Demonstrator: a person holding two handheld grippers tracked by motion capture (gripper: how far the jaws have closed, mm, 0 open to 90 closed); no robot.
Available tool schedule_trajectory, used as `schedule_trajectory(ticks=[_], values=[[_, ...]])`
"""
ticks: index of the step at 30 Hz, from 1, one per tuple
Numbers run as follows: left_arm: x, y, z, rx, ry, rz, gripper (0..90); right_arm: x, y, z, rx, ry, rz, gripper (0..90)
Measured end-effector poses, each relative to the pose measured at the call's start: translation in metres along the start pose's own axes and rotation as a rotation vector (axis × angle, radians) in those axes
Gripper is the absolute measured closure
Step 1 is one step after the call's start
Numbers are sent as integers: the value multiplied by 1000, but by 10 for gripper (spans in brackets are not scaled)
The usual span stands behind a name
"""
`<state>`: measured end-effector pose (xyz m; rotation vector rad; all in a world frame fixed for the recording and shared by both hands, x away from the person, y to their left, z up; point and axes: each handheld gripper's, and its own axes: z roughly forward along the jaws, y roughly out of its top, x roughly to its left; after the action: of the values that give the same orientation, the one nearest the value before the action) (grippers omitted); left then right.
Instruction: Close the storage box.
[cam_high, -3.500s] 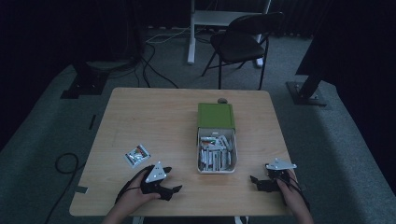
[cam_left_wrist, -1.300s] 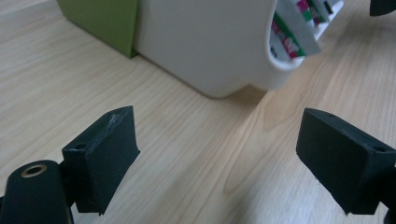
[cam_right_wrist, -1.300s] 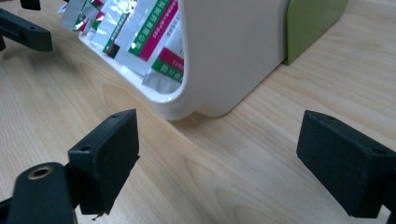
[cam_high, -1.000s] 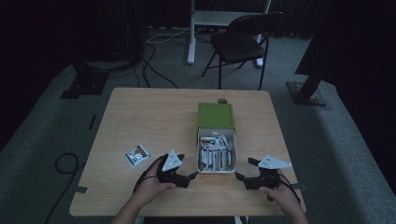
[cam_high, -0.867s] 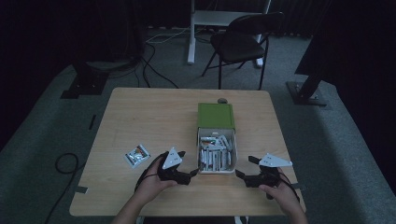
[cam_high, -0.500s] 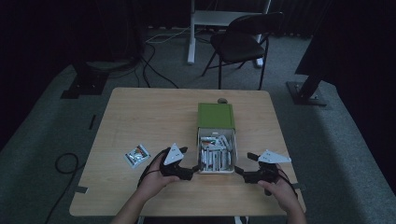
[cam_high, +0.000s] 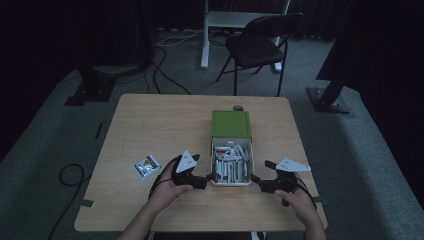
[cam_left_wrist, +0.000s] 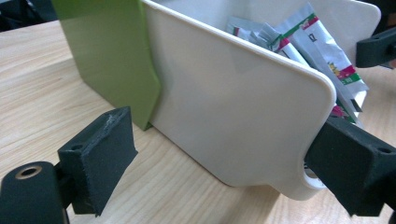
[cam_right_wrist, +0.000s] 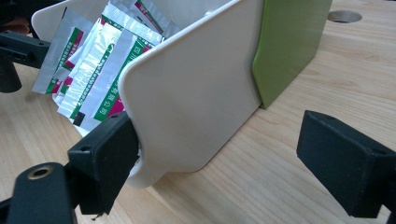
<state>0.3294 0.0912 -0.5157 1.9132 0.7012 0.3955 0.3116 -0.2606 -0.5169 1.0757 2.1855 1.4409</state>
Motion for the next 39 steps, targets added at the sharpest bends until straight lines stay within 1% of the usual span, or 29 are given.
schedule_trajectory(ticks=[4,8,14,18,22,26,30,33,39], values=[[1,1,0,2,6,7,121,0,1,2,-3,-8,-2,127],[2,2,1,4,8,5,120,-1,2,3,0,-9,-8,126],[4,2,2,1,16,-1,120,-2,3,5,0,-12,8,126],[4,2,3,-4,17,-8,120,-3,4,6,-5,-23,3,125],[5,2,3,-4,12,-9,133,-3,6,6,6,-32,-8,124],[7,2,4,-8,18,-12,133,-3,8,7,9,-41,-21,125],[10,3,5,-9,27,-12,132,-3,9,9,9,-48,-17,125],[12,3,7,-11,24,-23,130,-4,10,10,9,-51,-17,125],[15,4,8,-8,33,-19,123,-5,12,12,12,-58,-17,125]])
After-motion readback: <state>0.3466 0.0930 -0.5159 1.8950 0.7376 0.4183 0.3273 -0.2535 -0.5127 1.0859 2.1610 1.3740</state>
